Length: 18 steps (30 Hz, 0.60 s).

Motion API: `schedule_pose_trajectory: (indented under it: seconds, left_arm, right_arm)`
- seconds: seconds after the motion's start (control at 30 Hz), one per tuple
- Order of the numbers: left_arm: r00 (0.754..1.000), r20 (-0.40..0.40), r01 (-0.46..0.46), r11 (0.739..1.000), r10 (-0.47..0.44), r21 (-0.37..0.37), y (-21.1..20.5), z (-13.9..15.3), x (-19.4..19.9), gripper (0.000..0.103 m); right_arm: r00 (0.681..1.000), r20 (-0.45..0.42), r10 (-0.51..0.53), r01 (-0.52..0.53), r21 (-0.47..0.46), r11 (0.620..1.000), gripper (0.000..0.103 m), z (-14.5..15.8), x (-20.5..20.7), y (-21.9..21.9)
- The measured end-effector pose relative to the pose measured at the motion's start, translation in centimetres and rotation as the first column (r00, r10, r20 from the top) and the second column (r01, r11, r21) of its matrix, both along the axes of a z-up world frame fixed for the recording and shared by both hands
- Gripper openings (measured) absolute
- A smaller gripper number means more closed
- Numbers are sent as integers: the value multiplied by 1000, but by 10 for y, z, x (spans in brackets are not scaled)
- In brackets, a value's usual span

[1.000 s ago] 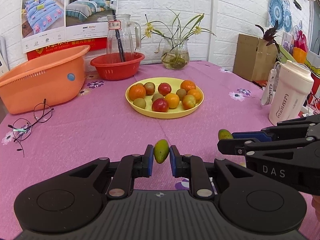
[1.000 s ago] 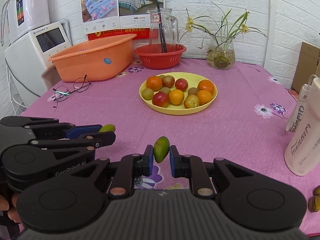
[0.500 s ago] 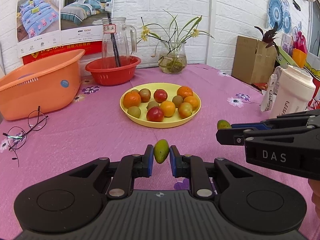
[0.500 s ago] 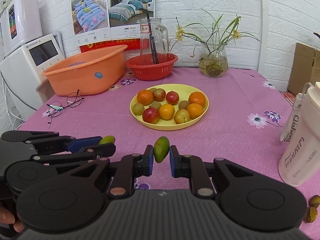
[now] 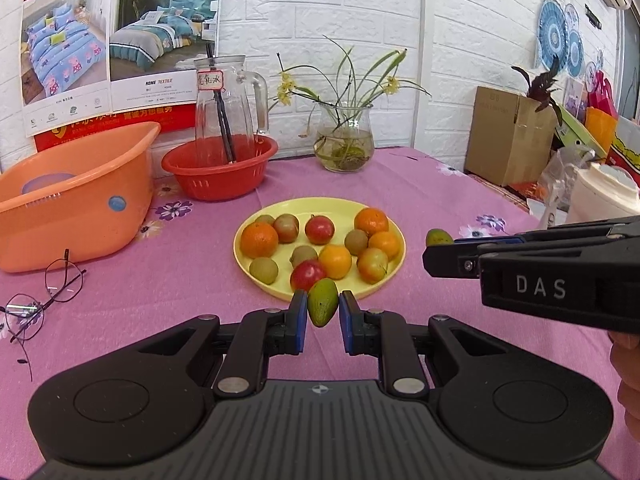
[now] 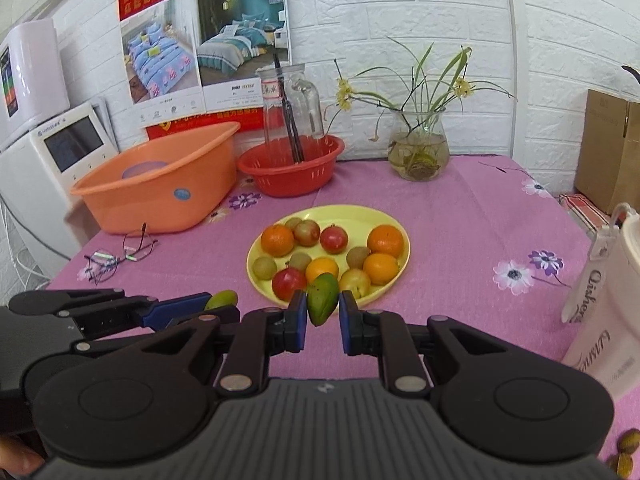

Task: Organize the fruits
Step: 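Carry both green oval fruits over the yellow plate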

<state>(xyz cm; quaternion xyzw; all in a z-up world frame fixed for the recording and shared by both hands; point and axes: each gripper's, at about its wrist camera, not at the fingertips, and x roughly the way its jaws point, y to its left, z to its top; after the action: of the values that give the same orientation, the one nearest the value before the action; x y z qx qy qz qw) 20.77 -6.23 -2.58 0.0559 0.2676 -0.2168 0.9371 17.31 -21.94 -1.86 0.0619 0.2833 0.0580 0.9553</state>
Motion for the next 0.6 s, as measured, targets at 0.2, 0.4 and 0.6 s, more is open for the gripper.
schedule_pose_trajectory:
  seconds: [0.2, 0.4, 0.6]
  left_arm:
    - [1000, 5, -17, 1000, 17, -2, -2, 6, 19, 16]
    - [999, -2, -39, 999, 39, 0, -6, 7, 47, 16]
    - [998, -3, -64, 998, 64, -8, -16, 6, 69, 16]
  right_arm:
    - [1000, 6, -16, 16, -6, 1000, 73, 3, 18, -5]
    - [999, 14, -30, 30, 11, 999, 73, 7, 38, -11]
    - [999, 32, -44, 42, 56, 998, 73, 10, 59, -21]
